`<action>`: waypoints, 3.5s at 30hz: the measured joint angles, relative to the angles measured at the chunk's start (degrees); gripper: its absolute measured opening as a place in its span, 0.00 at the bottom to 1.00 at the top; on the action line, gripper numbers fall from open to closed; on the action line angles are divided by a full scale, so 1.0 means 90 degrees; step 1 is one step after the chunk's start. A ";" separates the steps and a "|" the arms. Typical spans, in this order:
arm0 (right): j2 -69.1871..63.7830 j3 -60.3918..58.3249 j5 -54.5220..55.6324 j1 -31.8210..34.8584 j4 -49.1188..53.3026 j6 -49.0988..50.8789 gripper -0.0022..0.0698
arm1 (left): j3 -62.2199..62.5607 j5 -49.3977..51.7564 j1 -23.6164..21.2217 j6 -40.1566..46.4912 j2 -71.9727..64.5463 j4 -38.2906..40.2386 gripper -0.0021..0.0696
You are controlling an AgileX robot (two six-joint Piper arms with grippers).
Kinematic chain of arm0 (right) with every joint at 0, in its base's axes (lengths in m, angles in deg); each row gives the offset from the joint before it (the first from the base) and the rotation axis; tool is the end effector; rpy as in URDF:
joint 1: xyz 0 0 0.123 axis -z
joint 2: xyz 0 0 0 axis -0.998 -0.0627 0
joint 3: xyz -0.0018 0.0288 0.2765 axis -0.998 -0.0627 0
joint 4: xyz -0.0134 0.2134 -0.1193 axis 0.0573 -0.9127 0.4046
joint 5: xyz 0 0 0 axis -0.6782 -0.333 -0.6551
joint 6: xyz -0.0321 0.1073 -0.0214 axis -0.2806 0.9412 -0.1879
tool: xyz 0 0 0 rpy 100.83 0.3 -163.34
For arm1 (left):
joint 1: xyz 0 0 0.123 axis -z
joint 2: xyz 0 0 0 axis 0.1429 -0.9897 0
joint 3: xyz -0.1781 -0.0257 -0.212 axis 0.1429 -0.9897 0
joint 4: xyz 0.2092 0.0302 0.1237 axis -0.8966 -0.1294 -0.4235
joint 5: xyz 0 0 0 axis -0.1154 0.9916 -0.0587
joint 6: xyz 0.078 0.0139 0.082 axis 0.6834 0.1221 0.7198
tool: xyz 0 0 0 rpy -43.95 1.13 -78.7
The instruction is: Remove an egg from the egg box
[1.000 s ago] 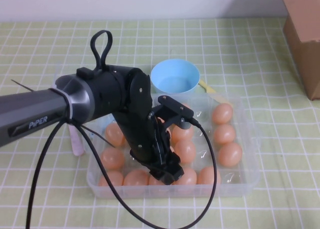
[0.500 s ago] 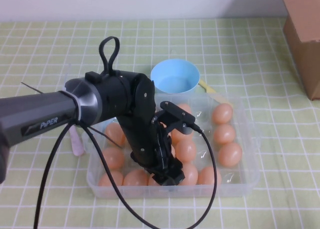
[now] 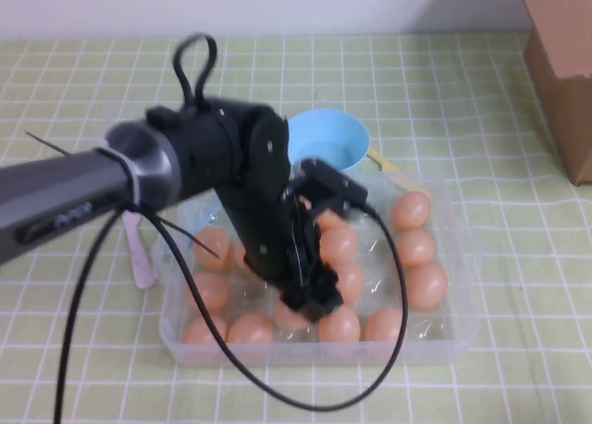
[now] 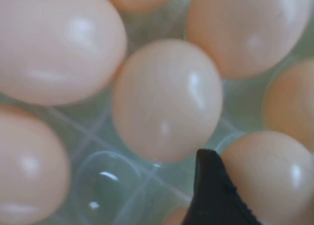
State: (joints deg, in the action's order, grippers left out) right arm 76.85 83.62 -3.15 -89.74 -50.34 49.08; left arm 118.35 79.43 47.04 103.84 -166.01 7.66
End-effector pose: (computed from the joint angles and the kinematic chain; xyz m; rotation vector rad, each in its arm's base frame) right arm 0.0744 0.0076 0.1659 0.0052 1.8646 0.1263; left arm 0.2806 -0.2504 0.1884 1.3606 2.6745 -0.3012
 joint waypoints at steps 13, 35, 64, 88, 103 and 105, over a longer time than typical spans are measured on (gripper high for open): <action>0.0000 0.0000 0.0000 0.0000 0.0000 0.0000 0.01 | 0.1095 -0.1132 0.0045 -0.0442 0.0720 -0.1522 0.51; 0.0000 0.0000 0.0000 0.0000 0.0000 0.0000 0.01 | 0.0656 -0.5791 -0.0637 -0.1335 -0.1169 -0.1829 0.64; 0.0000 0.0000 0.0000 0.0000 0.0000 0.0000 0.01 | -0.5342 -0.8040 -0.0756 -0.1717 0.5194 -0.1764 0.03; 0.0000 0.0000 0.0000 0.0000 0.0000 0.0000 0.01 | -0.6569 -0.5403 -0.0756 -0.1852 0.8903 -0.2242 0.03; 0.0000 0.0000 0.0000 0.0000 0.0000 0.0000 0.01 | -0.8654 -0.6446 -0.2806 -0.2096 1.1299 -0.1989 0.02; 0.0000 0.0000 0.0000 0.0000 0.0000 0.0000 0.01 | -0.8809 -0.6372 -0.3117 -0.2096 1.1591 -0.1878 0.02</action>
State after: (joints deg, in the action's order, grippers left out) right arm 76.85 83.62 -3.15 -89.74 -50.34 49.08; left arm 39.07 22.08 18.99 84.97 -61.70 -9.24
